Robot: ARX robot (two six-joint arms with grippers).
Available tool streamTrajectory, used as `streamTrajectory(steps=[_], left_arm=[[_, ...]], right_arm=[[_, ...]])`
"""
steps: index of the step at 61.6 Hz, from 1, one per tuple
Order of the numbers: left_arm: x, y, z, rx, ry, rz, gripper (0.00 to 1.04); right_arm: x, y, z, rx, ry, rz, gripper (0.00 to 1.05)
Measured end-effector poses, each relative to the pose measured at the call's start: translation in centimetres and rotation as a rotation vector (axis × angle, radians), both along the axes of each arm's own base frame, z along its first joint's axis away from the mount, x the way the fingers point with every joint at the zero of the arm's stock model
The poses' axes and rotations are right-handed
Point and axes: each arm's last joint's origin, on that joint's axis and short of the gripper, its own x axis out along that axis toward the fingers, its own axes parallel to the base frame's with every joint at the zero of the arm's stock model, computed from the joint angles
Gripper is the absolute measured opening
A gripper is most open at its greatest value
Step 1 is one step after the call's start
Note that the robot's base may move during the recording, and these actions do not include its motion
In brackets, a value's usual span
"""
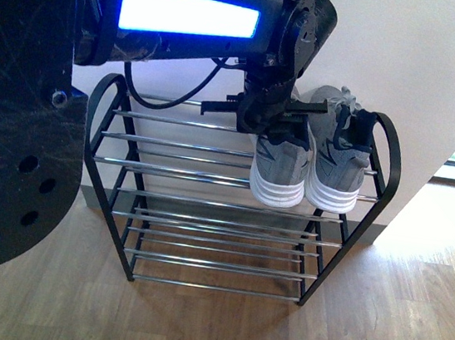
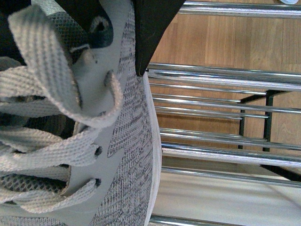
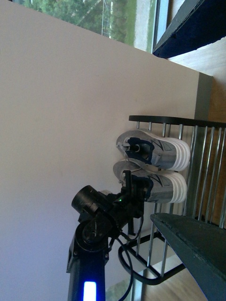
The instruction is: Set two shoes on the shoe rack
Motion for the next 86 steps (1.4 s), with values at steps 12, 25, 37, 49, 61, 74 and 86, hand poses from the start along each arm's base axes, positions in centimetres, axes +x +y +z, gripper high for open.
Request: streamTrajectory(steps=[12,25,37,49,61,74,86], left_arm=[[0.3,-0.6,1.4,-0.03,-0.058,-0.009,0.39],[-0.4,-0.2,6.0,-0.092,-0.187,0.013,0.73],[-3.3,2.1,9.8,-0.098,-0.254,0.057,0.95],[-9.3,7.6,13.5,-0.048,-0.365,0.13,0.95],[-14.5,13.3,18.3,-0.025,-0.51,0.211,0.95],[-24.9,19.4,20.2,0.099,-0.587,0.251,0.95],[-31.9,21.2,19.9,0.161,-0.609,0.283,0.95]], right_arm=[[0.0,0.0,0.0,0.0,0.0,0.001,0.95],[0.0,0.0,0.0,0.0,0.0,0.001,0.95],[0.0,0.0,0.0,0.0,0.0,0.001,0.95],[0.0,0.0,0.0,0.0,0.0,0.001,0.95],[0.0,0.0,0.0,0.0,0.0,0.001,0.95],[0.0,0.0,0.0,0.0,0.0,0.001,0.95],[0.0,0.0,0.0,0.0,0.0,0.001,0.95]])
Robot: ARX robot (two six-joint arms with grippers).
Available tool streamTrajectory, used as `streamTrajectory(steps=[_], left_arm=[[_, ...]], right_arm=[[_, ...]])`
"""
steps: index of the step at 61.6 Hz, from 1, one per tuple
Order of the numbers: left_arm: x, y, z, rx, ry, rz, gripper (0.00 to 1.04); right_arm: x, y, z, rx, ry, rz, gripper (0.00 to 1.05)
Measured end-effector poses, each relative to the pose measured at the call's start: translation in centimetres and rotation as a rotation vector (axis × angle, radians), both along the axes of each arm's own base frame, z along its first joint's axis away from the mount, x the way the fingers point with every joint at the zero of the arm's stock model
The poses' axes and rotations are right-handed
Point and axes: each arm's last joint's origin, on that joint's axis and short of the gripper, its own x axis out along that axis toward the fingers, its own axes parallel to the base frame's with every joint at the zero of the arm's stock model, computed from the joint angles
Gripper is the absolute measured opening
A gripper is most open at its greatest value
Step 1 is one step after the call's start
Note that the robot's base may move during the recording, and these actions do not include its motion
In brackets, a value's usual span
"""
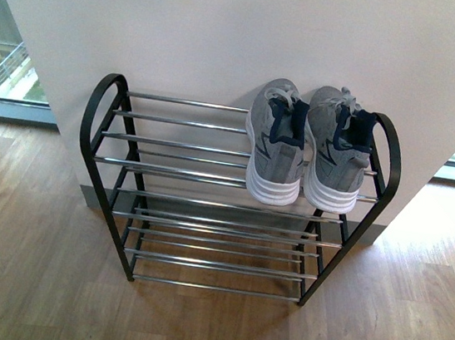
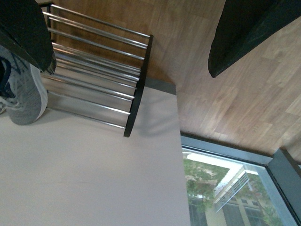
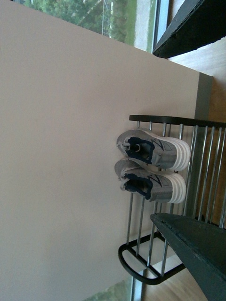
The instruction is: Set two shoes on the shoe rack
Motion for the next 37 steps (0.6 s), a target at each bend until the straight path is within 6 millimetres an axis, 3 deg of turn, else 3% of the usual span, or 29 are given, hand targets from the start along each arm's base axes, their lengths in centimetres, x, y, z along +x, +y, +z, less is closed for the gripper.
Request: streamTrajectory(steps=[12,22,29,37], left_arm=[[-3.7,1.8,-0.8,-0.038,-0.012,0.025,0.95],[-4.1,2.1,-0.7,-0.066,-0.038,0.026,0.95],[-4.4,2.9,-1.9,-0.06,-0.252,-0.163,0.76],[-5.1,4.2,-2.2,0.045,-0.362,-0.201,0.57]], right_arm=[[0.0,0.0,0.0,0.0,0.0,0.0,0.95],[0.0,0.0,0.0,0.0,0.0,0.0,0.95],[0.0,0.0,0.0,0.0,0.0,-0.002,0.95],[0.0,0.0,0.0,0.0,0.0,0.0,0.95]])
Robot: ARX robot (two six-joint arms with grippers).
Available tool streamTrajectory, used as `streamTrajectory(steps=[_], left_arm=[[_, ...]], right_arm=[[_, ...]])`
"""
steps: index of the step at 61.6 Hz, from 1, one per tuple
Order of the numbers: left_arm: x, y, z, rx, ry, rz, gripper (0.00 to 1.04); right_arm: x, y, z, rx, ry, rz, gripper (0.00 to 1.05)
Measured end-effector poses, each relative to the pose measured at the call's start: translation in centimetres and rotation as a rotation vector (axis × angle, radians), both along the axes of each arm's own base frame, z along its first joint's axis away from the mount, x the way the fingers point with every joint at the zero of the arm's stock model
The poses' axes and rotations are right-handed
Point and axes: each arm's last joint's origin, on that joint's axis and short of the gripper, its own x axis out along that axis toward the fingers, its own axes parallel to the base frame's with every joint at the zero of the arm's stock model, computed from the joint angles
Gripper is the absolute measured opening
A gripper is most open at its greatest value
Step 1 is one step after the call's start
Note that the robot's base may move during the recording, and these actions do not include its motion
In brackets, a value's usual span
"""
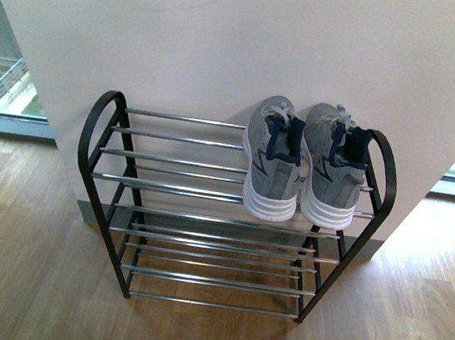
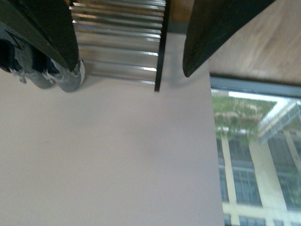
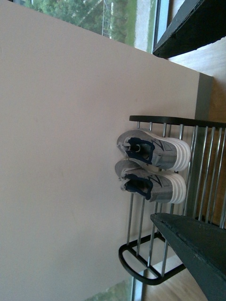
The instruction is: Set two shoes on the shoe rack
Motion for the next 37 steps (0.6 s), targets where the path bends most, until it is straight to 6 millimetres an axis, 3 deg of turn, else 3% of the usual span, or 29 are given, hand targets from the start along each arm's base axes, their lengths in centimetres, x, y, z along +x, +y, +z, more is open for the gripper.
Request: streamTrajectory(steps=[5,20,37], left_arm=[[-0.5,0.9,-0.6,0.048,-0.011,0.003,0.39],[-1.3,2.1,-1.7,0.074,-0.01,0.004,0.01],[-2.0,3.3,-2.4,0.081,-0.012,-0.023,0.01]], right_arm=[[0.0,0.0,0.0,0.0,0.0,0.0,0.95],[0.0,0.0,0.0,0.0,0.0,0.0,0.95],[0.0,0.0,0.0,0.0,0.0,-0.001,0.95]])
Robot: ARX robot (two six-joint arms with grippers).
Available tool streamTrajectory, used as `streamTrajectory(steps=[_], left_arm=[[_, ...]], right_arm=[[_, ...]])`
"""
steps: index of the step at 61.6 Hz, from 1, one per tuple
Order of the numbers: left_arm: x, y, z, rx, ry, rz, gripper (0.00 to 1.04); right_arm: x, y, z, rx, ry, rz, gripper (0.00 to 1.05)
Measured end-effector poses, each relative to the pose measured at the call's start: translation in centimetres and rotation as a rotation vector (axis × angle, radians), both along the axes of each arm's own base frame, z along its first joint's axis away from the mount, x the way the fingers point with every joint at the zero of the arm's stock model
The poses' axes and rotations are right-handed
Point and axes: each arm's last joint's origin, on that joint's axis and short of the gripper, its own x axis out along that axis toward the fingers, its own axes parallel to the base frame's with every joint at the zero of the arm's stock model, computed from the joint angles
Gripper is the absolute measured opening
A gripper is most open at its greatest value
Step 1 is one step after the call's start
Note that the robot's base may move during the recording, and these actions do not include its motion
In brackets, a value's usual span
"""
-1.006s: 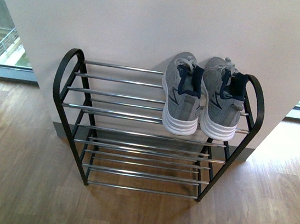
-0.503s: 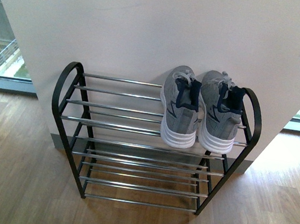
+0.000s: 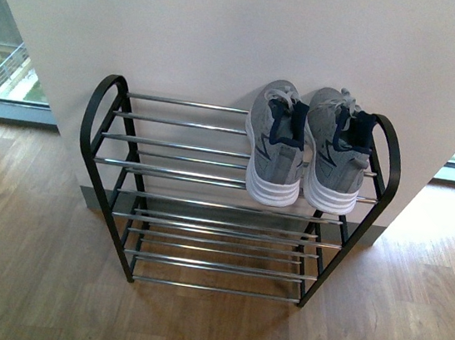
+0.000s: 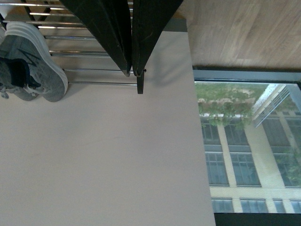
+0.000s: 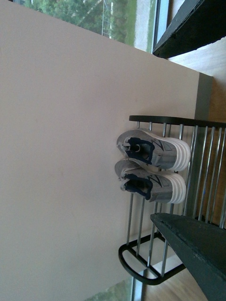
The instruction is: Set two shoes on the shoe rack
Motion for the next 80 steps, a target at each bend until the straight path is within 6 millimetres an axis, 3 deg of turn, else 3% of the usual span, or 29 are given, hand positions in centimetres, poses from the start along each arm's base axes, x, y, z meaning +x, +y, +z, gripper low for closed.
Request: streamTrajectory(steps=[35,43,63,80], left_arm=[[-1.0,0.7,-0.8,0.001,-0.017,0.031,0.01],[-2.0,0.7,-1.2,0.001,-0.002,0.031,0.01],[-2.1,0.7,-1.2,0.001,0.0,0.032,0.02],[-2.1,0.7,-1.2,0.002,0.0,0.035,0.49]], right_arm=[[0.0,0.0,0.0,0.0,0.0,0.001,0.95],[0.0,0.0,0.0,0.0,0.0,0.001,0.95],[0.0,0.0,0.0,0.0,0.0,0.001,0.95],[0.0,0.0,0.0,0.0,-0.001,0.005,0.95]])
